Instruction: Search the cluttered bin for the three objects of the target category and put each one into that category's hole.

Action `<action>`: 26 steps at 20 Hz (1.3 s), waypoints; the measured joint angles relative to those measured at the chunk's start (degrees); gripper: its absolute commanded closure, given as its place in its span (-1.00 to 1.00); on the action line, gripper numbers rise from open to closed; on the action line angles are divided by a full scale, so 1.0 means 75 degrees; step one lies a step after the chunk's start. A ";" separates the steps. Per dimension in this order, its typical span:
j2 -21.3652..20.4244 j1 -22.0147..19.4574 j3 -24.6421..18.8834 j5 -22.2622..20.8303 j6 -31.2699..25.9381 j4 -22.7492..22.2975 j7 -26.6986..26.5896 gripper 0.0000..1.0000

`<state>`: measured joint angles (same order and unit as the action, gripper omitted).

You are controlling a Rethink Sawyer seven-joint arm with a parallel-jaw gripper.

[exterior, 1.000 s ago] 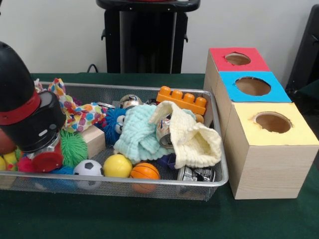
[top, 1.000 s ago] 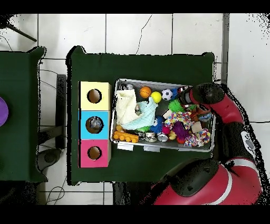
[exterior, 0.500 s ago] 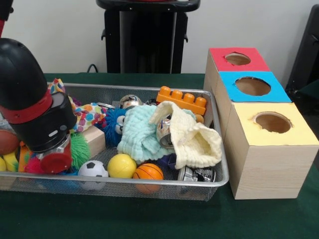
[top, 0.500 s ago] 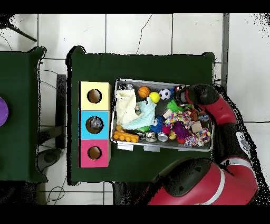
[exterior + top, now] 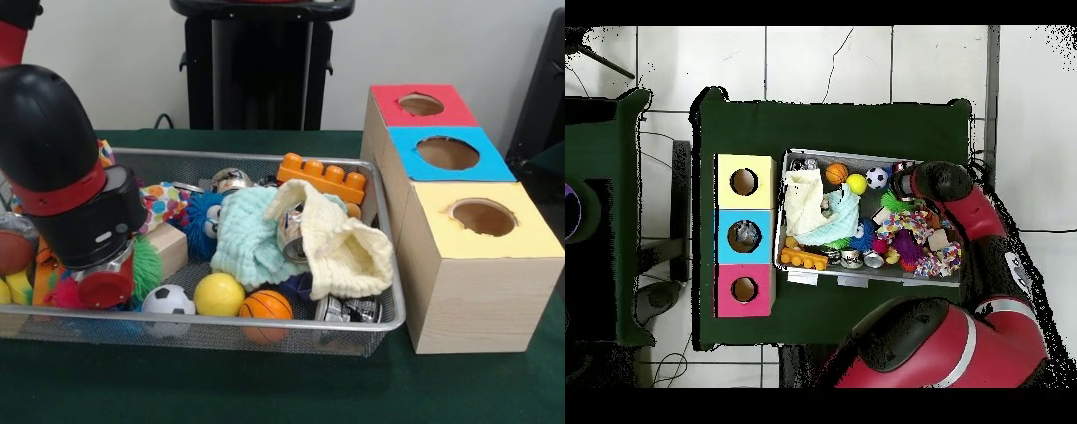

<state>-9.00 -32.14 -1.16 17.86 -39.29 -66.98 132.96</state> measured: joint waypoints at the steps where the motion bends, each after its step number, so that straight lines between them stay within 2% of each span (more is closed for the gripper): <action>1: -0.0008 0.0044 0.0056 0.0093 0.0071 -0.0045 0.0011 1.00; 12: -0.0059 0.0653 0.0736 0.0841 0.0680 -0.0349 0.0235 1.00; 18: 0.0010 0.1052 0.1114 0.0988 0.0707 -0.0238 0.0235 1.00; 26: 0.0057 0.1315 0.1232 0.1145 0.0750 -0.0198 0.0234 1.00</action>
<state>-8.58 -22.28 8.08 26.45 -33.66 -68.46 134.71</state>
